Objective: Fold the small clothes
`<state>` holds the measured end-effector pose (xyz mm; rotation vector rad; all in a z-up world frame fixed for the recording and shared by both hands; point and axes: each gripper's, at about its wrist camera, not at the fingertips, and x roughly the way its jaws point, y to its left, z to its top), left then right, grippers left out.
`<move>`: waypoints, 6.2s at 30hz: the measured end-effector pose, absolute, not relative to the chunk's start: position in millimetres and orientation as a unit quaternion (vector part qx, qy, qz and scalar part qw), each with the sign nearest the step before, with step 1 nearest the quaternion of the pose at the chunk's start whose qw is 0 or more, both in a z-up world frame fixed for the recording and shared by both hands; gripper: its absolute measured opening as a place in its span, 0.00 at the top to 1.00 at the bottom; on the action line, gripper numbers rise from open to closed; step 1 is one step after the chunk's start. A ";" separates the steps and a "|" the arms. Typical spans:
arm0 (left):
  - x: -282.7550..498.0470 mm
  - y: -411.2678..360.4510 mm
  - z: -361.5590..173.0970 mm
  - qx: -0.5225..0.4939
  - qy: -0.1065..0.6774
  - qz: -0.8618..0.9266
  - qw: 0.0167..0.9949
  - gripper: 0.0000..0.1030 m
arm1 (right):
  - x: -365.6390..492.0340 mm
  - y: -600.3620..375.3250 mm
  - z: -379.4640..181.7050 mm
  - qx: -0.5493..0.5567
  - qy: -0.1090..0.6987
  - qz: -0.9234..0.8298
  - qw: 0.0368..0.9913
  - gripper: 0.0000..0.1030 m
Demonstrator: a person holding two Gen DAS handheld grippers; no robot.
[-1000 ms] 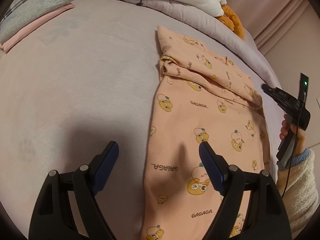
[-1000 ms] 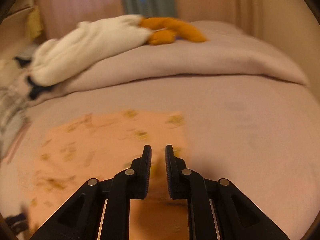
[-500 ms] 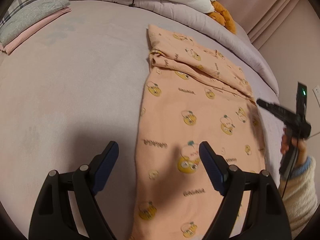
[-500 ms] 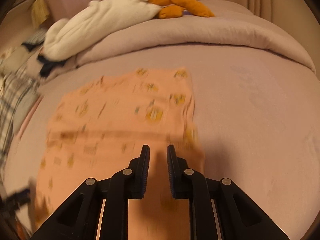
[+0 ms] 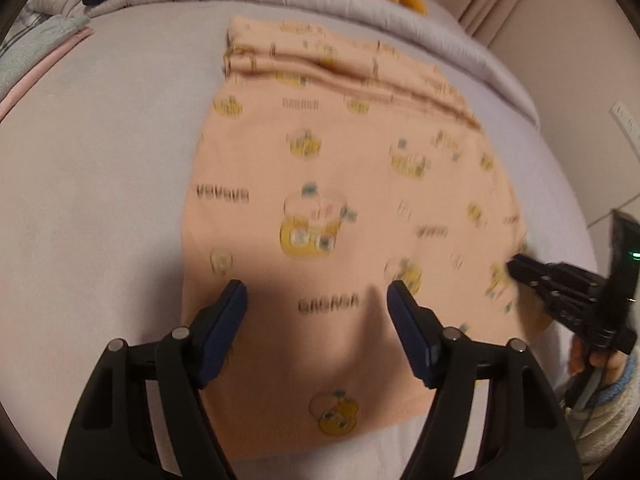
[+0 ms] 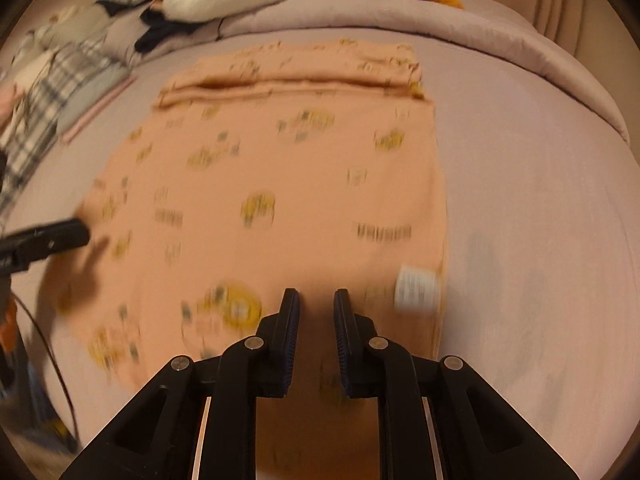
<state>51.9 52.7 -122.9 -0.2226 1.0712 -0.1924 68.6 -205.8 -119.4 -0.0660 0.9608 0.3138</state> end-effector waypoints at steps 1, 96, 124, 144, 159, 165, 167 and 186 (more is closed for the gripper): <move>49.1 50.9 -124.9 -0.097 0.509 -0.088 0.851 0.31 | 64.3 -207.4 -120.0 -0.029 0.461 0.151 0.874 0.81; 26.4 106.3 -150.1 -0.326 0.513 -0.180 0.773 0.93 | 54.9 -267.2 -150.0 0.296 0.492 0.264 0.775 0.73; 31.0 116.4 -120.3 -0.382 0.453 -0.236 0.771 0.96 | 55.9 -274.4 -123.9 0.344 0.422 0.294 0.786 0.92; 72.4 136.7 -92.6 -0.424 0.398 -0.260 0.771 0.96 | 99.2 -283.4 -86.3 0.365 0.362 0.302 0.803 0.92; 205.3 169.0 -76.8 -0.428 0.376 -0.231 0.789 0.96 | 226.5 -269.4 -45.3 0.330 0.319 0.290 0.840 0.92; 270.0 187.9 -89.0 -0.440 0.389 -0.202 0.784 0.96 | 282.8 -267.2 -49.3 0.327 0.334 0.260 0.845 0.92; 293.8 191.8 -93.6 -0.438 0.400 -0.187 0.783 0.96 | 298.8 -267.6 -55.4 0.327 0.345 0.247 0.844 0.92; 375.2 236.6 -138.8 -0.516 0.429 -0.047 0.740 0.70 | 362.9 -325.4 -107.1 0.484 0.375 0.114 0.783 0.45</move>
